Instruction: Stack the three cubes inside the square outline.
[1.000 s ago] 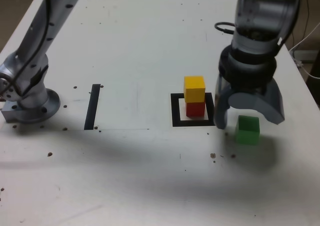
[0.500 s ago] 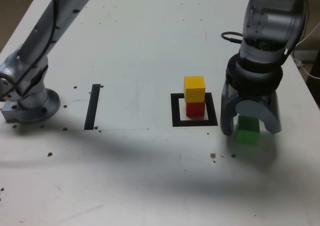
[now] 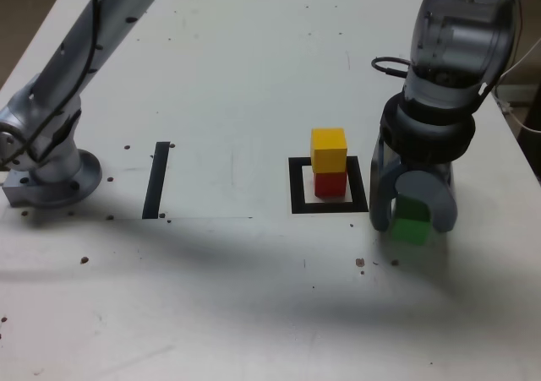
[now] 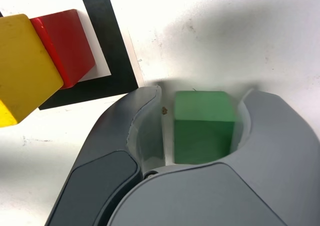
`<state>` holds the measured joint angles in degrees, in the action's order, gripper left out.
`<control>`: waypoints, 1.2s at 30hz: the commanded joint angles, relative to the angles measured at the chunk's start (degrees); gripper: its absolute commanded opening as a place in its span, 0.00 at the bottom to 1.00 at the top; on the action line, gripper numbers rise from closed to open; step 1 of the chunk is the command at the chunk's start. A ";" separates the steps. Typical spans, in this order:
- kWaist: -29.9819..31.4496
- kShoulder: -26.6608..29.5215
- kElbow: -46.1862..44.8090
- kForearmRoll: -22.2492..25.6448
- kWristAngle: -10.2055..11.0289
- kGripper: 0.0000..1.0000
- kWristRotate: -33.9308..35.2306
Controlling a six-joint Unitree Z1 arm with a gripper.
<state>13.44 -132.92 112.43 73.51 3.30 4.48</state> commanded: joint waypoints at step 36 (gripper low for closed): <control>-5.24 20.54 -10.55 5.72 3.05 0.19 -1.65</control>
<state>8.66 -112.89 102.60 79.17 6.38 2.96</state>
